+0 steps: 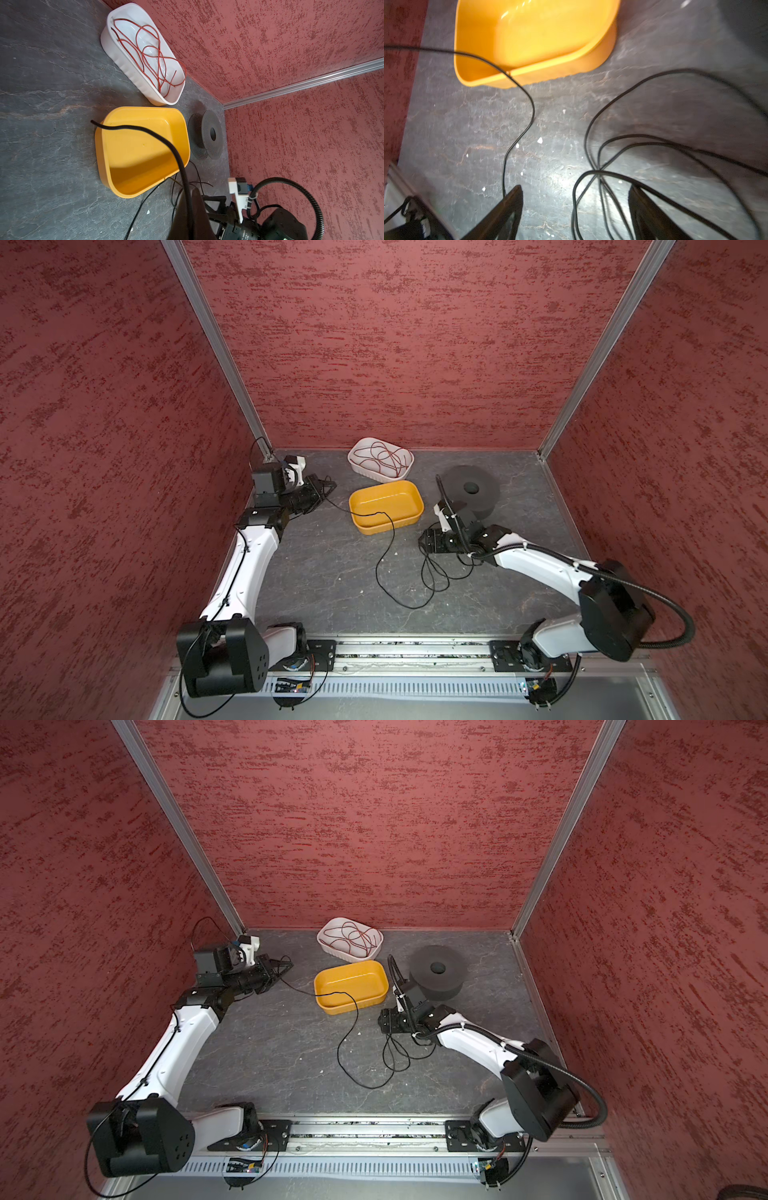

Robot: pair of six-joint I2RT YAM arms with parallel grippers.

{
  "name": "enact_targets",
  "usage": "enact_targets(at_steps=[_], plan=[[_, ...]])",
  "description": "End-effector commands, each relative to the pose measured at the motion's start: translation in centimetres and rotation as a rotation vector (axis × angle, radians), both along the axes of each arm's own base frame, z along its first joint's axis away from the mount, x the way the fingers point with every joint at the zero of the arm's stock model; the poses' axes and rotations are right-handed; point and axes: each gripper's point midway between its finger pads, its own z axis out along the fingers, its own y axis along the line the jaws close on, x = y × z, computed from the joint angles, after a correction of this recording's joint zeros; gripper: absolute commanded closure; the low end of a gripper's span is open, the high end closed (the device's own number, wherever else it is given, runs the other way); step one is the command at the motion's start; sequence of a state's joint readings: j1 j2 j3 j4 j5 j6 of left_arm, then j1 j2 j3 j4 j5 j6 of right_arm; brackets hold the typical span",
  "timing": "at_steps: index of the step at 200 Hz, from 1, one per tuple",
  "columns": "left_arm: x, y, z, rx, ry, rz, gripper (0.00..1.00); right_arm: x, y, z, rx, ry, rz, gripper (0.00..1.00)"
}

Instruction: Wrap the cables

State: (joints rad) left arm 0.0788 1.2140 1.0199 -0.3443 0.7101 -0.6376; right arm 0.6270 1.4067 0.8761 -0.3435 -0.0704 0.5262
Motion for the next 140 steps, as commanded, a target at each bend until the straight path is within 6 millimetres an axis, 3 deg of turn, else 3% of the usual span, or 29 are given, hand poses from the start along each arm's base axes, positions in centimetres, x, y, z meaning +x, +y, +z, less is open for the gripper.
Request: enact_targets(at_steps=[1,36,66,91,140], plan=[[0.1,-0.1,1.0,0.005,-0.03,-0.022,1.0,1.4,-5.4,0.9,-0.121,-0.034,-0.221,0.19],[0.3,0.0,1.2,0.011,-0.038,-0.014,1.0,1.6,-10.2,0.6,-0.146,-0.017,-0.364,0.19],[0.5,0.0,0.9,0.009,-0.024,-0.014,1.0,1.1,-11.1,0.9,-0.112,-0.022,-0.373,0.22],[0.6,0.0,0.9,0.009,-0.021,-0.018,1.0,0.0,-14.4,-0.2,-0.204,0.026,-0.477,0.22],[0.9,-0.2,0.8,0.003,-0.015,-0.021,1.0,0.1,-14.6,-1.8,-0.117,0.061,-0.504,0.2]])
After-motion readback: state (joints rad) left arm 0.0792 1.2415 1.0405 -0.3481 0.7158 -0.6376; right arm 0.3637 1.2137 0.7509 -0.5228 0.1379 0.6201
